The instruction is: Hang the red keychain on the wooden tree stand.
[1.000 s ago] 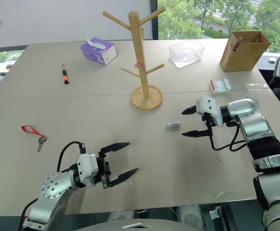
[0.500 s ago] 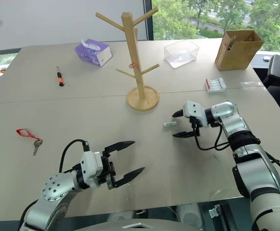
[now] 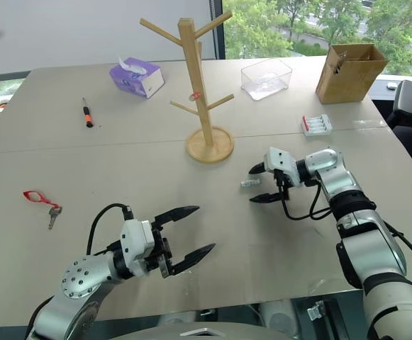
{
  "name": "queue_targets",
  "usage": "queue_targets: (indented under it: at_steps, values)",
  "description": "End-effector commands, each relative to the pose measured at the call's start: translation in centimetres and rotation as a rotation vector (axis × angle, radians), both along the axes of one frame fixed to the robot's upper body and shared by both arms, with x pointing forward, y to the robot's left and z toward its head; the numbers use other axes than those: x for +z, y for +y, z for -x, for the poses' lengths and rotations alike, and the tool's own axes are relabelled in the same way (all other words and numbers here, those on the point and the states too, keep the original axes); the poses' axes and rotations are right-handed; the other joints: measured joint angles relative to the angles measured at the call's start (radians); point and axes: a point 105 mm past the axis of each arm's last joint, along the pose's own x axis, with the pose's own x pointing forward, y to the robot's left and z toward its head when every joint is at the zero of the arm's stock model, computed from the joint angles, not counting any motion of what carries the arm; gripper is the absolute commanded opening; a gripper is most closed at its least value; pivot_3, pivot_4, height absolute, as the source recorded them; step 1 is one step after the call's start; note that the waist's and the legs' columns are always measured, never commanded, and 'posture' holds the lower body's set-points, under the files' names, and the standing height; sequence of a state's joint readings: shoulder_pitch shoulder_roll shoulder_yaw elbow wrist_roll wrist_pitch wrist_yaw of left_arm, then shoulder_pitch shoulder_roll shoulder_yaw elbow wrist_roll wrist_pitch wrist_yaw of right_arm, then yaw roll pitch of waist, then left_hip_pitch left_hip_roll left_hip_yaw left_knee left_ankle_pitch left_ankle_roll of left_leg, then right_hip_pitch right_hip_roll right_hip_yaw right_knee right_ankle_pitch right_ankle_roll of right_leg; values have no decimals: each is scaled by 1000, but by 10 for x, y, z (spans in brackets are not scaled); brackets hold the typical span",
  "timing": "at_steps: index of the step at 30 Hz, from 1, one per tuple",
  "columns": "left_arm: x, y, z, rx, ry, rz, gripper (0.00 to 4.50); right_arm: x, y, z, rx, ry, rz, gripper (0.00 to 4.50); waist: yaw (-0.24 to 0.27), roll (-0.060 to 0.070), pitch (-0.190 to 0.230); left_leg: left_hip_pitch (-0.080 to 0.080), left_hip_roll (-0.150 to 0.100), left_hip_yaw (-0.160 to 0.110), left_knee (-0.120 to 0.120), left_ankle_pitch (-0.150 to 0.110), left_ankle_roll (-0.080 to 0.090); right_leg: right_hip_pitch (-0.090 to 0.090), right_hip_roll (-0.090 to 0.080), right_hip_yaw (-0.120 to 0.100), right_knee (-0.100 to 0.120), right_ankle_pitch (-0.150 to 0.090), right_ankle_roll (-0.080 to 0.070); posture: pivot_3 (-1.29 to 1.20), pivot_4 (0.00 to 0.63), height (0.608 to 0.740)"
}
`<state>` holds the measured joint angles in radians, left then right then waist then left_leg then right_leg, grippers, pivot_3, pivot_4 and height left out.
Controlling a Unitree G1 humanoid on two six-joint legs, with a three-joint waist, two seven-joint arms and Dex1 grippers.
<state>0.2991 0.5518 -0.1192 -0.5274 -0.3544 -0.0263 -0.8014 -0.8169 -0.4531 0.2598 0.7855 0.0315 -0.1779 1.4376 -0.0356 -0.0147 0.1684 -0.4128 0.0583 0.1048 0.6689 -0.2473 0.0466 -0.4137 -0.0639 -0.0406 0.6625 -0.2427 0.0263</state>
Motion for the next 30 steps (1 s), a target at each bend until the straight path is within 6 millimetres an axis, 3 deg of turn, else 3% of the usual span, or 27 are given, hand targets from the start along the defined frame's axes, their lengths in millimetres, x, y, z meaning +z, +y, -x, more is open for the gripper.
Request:
queue_targets:
  at_steps: [1, 8, 14, 17, 22, 27, 30]
  values:
    - [9, -4, 3, -14, -33, 18, 4423, -2, 3, 2, 20, 23, 20, 3086, 0, 0, 0, 0, 0, 0, 0, 0, 0, 0, 0, 0, 0, 0, 0, 0, 150, 740]
    - [7, -2, 2, -7, -30, 19, 4423, 1, 3, 0, 8, 18, 2, 241, 2, 0, 0, 0, 0, 0, 0, 0, 0, 0, -1, 0, 0, 0, 0, 0, 150, 740]
    - [5, -2, 1, 4, -33, 30, 4423, 16, 5, -3, -20, -8, -86, 245, 2, 0, 0, 0, 0, 0, 0, 0, 0, 0, -1, 0, 0, 0, 0, 0, 150, 740]
    - [4, -2, -2, 30, -35, 45, 4423, 50, 2, -28, -208, -42, -294, 245, 3, 1, 1, -1, 0, 0, 0, 0, 0, 0, -1, 0, 0, 0, 0, 0, 150, 740]
    - [2, -1, -6, 59, -36, 56, 4423, 78, -30, -66, -532, -80, -416, 245, 4, 1, 1, -1, -1, 0, 0, 0, 0, 0, -1, 0, 0, 0, 0, 0, 150, 740]
    - [-3, 1, -11, 75, -38, 63, 4423, 81, -76, -98, -913, -119, -416, 245, 9, 1, 1, -2, -2, 0, 0, 0, 0, -1, -2, -1, -1, 0, 0, 0, 150, 740]
    - [-4, 1, -13, 79, -42, 66, 4423, 82, -91, -107, -1050, -125, -422, 245, 6, 1, 1, -2, -2, 1, 0, 0, 0, -1, -2, 0, -1, 0, 0, 0, 150, 740]
